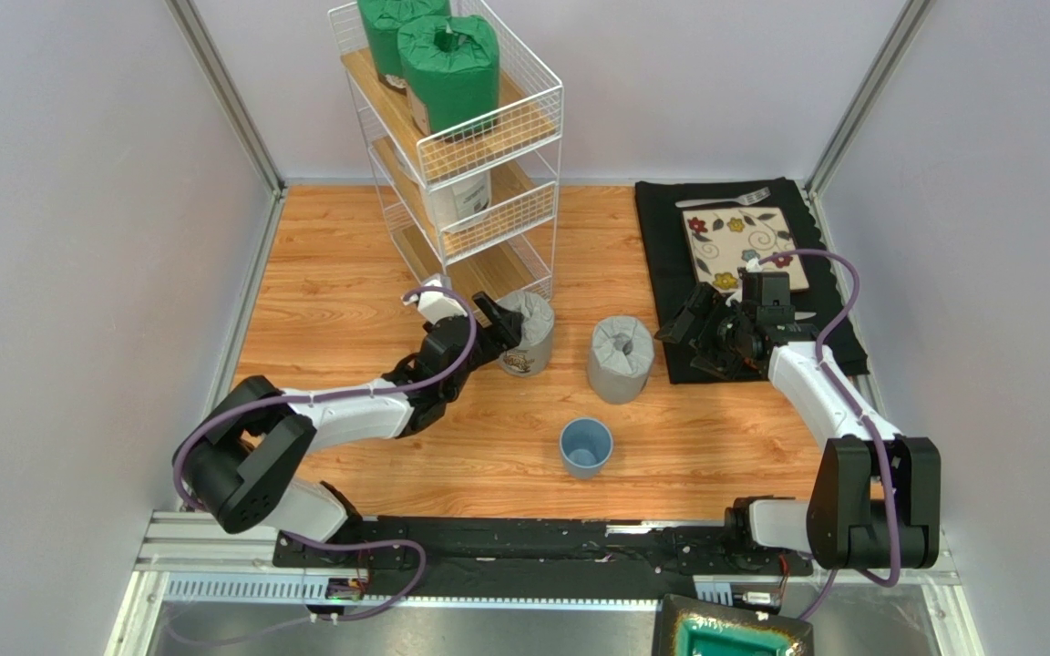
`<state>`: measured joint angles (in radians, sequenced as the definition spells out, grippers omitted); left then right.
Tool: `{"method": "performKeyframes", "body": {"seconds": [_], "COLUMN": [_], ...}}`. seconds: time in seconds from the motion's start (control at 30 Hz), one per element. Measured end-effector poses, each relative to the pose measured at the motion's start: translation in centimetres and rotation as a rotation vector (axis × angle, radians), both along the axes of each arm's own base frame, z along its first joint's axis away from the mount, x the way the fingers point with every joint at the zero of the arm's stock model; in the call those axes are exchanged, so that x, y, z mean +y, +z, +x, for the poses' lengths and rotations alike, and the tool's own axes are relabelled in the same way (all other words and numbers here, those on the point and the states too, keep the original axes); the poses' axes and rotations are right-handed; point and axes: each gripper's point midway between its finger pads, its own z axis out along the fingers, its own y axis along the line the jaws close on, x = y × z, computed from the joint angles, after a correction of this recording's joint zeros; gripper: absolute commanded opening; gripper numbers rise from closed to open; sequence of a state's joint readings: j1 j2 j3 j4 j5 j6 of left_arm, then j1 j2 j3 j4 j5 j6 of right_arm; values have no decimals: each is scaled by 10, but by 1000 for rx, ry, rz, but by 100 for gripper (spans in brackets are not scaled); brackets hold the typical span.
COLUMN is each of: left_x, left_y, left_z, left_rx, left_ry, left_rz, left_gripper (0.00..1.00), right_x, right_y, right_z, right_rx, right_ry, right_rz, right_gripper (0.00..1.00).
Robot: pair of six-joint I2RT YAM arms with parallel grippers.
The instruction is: Place and organize the paper towels onto the shelf
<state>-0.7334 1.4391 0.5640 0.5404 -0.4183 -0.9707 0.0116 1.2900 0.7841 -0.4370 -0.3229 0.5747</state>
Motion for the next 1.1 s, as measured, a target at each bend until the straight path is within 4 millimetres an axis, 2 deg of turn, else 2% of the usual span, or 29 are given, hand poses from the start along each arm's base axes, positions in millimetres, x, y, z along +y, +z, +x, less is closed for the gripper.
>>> {"method": "performKeyframes", "body": {"seconds": [0.23, 0.33, 0.43, 0.53, 0.73, 0.9, 1.1], "left_x": [2, 1, -1, -2, -4, -3, 6], "left_y": [-20, -22, -21, -19, -14, -13, -12], "left_z": [0, 1, 3, 5, 7, 3, -15], "left_rx": [37, 43, 41, 34, 15, 7, 19], "left_ry": [10, 11, 12, 12, 8, -2, -38], "left_rz": [38, 38, 33, 22, 9, 14, 18], "left_gripper": [85, 80, 72, 60, 47, 42, 41], "right_x": [0, 0, 0, 0, 0, 0, 0], "right_y": [0, 0, 0, 0, 0, 0, 0], "right_z": [0, 0, 0, 0, 0, 0, 0], "right_rx": [0, -1, -1, -1, -1, -1, -2], "right_ry": [1, 3, 3, 3, 3, 3, 3], "right_rz": [-1, -2, -2, -2, -2, -2, -2], "right_gripper": [88, 88, 88, 88, 88, 88, 88]}}
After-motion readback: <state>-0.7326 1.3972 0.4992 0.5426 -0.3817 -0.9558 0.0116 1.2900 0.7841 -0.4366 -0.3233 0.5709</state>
